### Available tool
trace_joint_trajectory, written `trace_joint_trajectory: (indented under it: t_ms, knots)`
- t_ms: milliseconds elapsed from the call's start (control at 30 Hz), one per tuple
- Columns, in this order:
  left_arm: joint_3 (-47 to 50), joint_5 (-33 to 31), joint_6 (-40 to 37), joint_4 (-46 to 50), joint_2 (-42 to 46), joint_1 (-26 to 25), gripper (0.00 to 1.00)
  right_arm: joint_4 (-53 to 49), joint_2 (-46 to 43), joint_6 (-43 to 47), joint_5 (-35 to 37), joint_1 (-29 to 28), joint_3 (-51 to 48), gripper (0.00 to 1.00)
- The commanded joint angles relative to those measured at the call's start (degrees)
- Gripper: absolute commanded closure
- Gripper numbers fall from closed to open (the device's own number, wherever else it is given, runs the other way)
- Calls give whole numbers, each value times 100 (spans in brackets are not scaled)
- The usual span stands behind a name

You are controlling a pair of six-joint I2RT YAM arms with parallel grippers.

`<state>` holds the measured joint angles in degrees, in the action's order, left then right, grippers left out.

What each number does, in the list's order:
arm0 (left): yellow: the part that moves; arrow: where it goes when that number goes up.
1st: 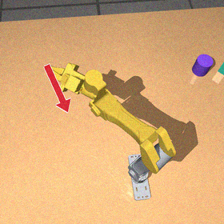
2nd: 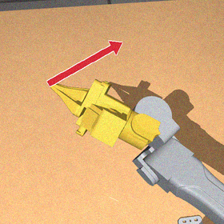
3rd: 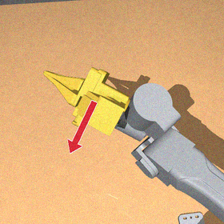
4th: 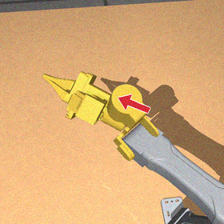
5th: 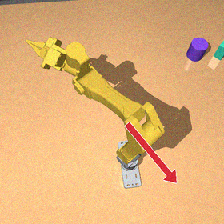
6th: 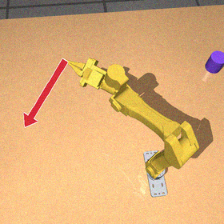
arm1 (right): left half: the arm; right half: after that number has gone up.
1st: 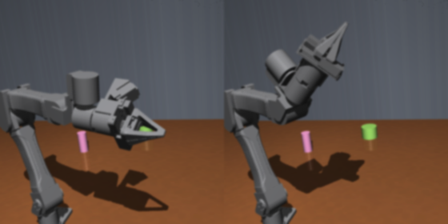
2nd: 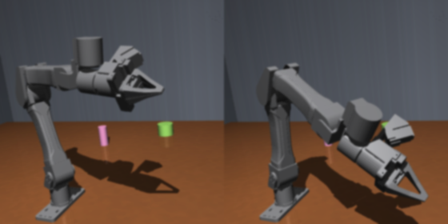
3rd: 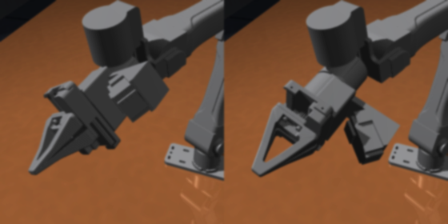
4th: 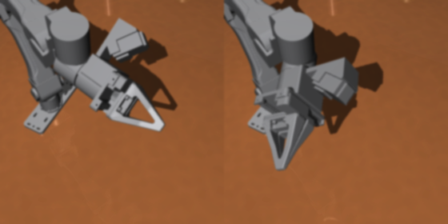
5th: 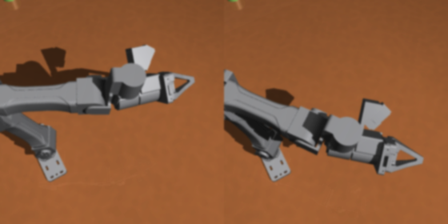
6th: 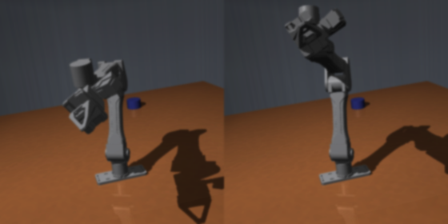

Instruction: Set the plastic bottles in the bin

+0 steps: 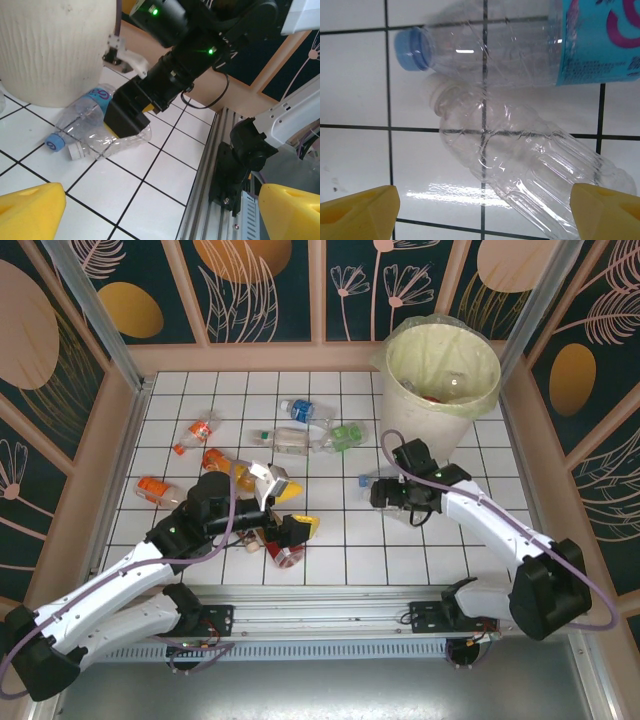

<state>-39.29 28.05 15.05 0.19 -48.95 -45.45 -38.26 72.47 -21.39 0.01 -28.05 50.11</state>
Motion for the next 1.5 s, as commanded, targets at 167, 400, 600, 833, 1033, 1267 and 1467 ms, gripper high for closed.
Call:
trace_joint_trajectory:
  t_ms: [167,400,600,833,1033,1267,1467]
  knots:
    - [35,-3,-72,-155,79,-43,1,248,327,91,34,86,-202,11]
    - [61,45,-63,-212,35,-43,1,218,609,40,55,-21,-325,14]
    - [78,48,-59,-227,52,-43,1,187,694,-32,192,-213,-358,14]
    - [87,49,-46,-247,43,-43,1,174,961,-136,539,-524,-331,15]
    - [83,47,-41,-247,58,-43,1,317,1223,-207,547,-725,-272,17]
    - [97,48,-39,-254,87,-41,1,424,1671,-277,740,-980,-90,22]
    - [96,28,-46,-256,114,-43,1,471,1893,-296,834,-1107,30,35]
